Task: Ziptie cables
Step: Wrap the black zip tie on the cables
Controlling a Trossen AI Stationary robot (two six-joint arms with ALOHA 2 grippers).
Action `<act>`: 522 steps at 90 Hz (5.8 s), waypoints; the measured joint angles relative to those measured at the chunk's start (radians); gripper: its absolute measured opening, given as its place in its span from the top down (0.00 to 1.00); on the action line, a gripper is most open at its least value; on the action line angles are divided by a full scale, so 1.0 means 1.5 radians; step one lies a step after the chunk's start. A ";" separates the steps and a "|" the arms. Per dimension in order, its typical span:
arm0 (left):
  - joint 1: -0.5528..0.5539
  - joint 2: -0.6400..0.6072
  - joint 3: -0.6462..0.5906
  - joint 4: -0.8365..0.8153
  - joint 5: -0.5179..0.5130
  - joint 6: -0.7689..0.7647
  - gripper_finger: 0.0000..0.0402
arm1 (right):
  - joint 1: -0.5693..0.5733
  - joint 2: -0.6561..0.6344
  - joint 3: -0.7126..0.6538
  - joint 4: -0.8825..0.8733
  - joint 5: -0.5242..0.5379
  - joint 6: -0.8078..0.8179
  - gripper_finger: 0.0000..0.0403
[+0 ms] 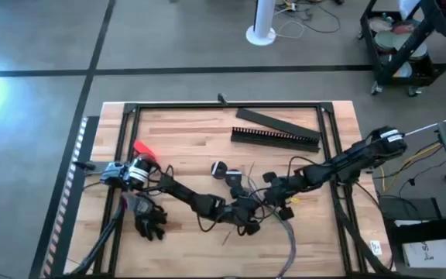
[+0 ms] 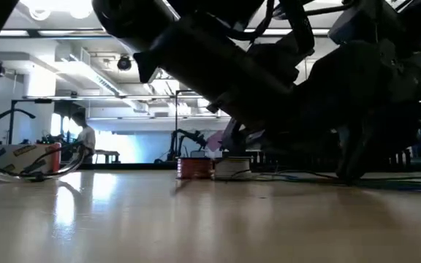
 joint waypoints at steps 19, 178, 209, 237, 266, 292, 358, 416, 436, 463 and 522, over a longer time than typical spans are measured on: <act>-0.023 -0.012 0.000 -0.057 -0.026 -0.019 1.00 | -0.004 -0.001 0.000 -0.006 0.001 -0.007 0.96; -0.054 -0.027 -0.003 -0.138 -0.004 -0.027 1.00 | -0.018 -0.046 0.019 -0.085 0.001 -0.032 0.86; -0.057 -0.030 0.001 -0.140 -0.001 -0.014 1.00 | -0.022 -0.002 0.020 -0.063 0.002 -0.025 0.98; -0.078 -0.095 0.001 -0.251 -0.059 -0.029 1.00 | -0.034 -0.002 0.019 -0.078 -0.001 -0.024 0.99; -0.087 -0.102 -0.001 -0.350 -0.052 -0.107 0.99 | -0.041 -0.002 0.018 -0.073 0.005 -0.033 0.99; -0.085 -0.126 -0.013 -0.310 -0.060 -0.092 0.87 | -0.041 -0.002 0.017 -0.074 0.006 -0.044 0.99; 0.032 0.032 -0.019 0.087 -0.019 0.051 0.66 | -0.041 -0.002 0.005 -0.053 0.019 -0.035 0.99; 0.032 0.035 -0.007 0.017 0.003 -0.008 0.99 | -0.041 -0.001 0.005 -0.047 0.026 -0.015 0.99; 0.032 0.035 -0.007 0.016 -0.006 -0.016 1.00 | -0.041 -0.001 0.005 -0.045 0.026 -0.012 0.99; 0.026 0.023 -0.006 -0.038 -0.018 -0.019 1.00 | -0.041 -0.006 0.006 -0.072 0.033 -0.012 0.99; 0.023 0.017 -0.009 -0.028 -0.014 -0.032 0.89 | -0.041 -0.005 0.005 -0.070 0.028 -0.016 0.99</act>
